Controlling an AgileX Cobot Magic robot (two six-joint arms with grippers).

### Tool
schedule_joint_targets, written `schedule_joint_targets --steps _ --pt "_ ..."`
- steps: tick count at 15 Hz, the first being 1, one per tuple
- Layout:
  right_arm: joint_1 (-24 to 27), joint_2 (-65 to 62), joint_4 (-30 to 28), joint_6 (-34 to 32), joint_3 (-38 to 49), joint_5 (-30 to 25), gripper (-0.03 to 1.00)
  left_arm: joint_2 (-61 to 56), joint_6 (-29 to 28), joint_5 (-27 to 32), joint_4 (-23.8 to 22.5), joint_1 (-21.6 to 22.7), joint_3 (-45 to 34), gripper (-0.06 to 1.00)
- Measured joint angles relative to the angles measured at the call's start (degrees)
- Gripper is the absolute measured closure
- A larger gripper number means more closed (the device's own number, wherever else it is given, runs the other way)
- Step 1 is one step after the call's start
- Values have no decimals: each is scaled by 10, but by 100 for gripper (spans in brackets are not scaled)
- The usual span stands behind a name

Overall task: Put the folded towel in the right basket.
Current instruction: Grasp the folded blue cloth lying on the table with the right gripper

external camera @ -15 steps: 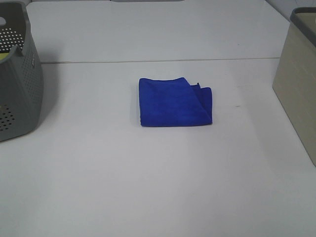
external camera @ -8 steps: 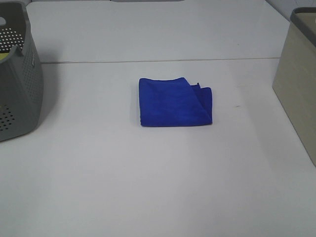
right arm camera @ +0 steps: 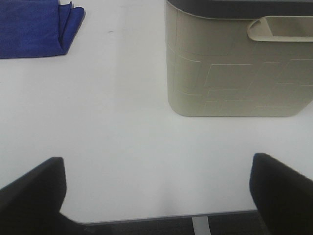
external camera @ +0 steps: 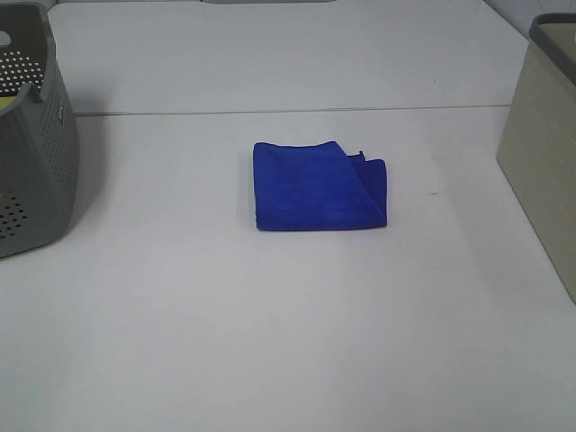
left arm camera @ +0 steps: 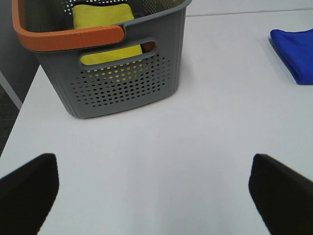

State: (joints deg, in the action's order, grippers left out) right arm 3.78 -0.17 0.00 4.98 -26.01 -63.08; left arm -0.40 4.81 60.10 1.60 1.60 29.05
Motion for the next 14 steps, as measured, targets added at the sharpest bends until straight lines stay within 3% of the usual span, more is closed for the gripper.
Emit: schedule_joint_targets --steps 14 --pt "0 0 0 0 0 0 -1 0 15 0 -1 0 0 -3"
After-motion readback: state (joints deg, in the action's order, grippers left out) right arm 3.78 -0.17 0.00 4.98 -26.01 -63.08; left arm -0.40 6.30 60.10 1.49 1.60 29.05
